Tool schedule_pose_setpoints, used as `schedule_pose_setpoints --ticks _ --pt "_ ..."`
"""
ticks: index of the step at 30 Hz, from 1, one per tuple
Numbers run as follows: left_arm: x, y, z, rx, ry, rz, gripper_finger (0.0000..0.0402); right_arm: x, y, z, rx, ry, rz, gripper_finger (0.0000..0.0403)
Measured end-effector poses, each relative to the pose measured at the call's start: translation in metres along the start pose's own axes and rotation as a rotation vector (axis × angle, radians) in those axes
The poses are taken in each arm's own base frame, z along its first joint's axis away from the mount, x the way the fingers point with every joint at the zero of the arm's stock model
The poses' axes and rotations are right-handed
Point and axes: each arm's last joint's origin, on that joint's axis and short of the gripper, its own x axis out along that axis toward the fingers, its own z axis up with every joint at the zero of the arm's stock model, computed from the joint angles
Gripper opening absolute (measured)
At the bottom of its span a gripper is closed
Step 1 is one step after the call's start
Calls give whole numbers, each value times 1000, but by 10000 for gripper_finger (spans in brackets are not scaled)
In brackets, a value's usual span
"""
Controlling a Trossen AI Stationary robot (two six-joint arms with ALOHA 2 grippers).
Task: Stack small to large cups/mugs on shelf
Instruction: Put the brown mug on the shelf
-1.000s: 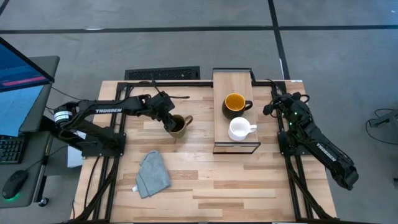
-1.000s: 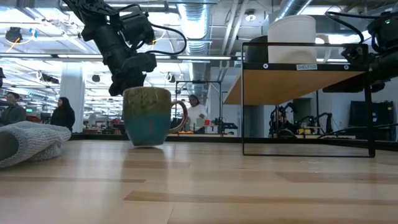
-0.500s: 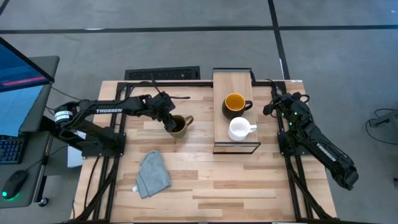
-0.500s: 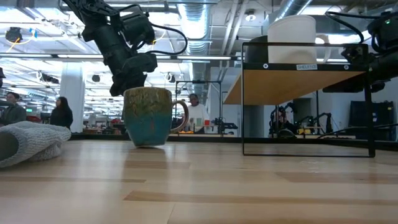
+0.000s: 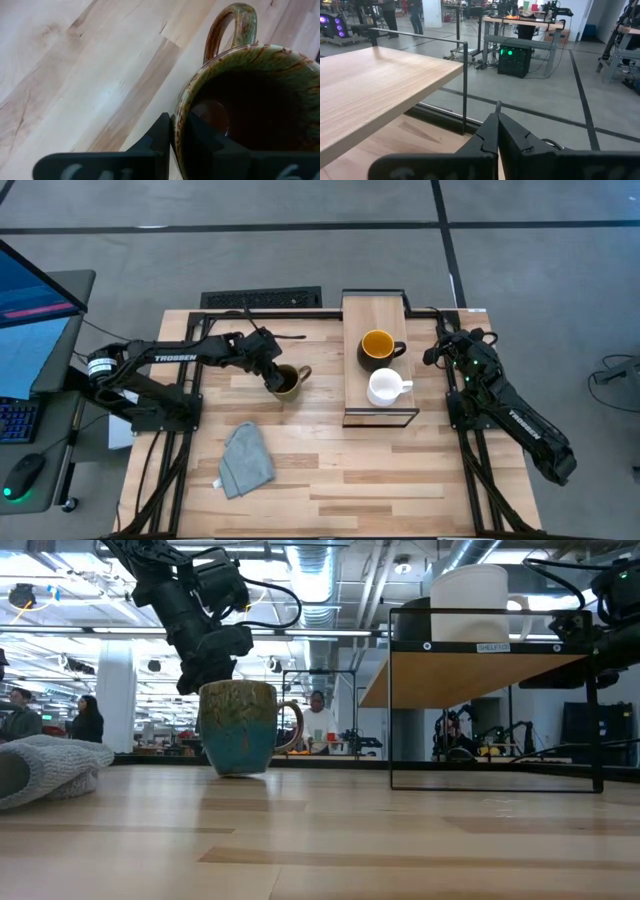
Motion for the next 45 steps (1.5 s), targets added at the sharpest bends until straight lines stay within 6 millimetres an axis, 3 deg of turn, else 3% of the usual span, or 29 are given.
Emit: schedule_pose_setpoints --ticks 7,11,22,30,38,45 --pt "-1 -1 4 1 -23 2 23 0 0 0 0 0 0 27" --pt "-10 -5 18 33 -68 -13 23 0 0 0 0 0 0 27" --pt "-70 -15 77 193 -200 69 23 0 0 0 0 1 0 27" --pt "-105 4 105 190 -297 132 23 0 0 0 1 1 0 27" --pt "-110 23 129 217 -332 141 23 0 0 0 7 1 0 27" --pt "-101 29 171 279 -276 114 23 0 0 0 7 3 0 27"
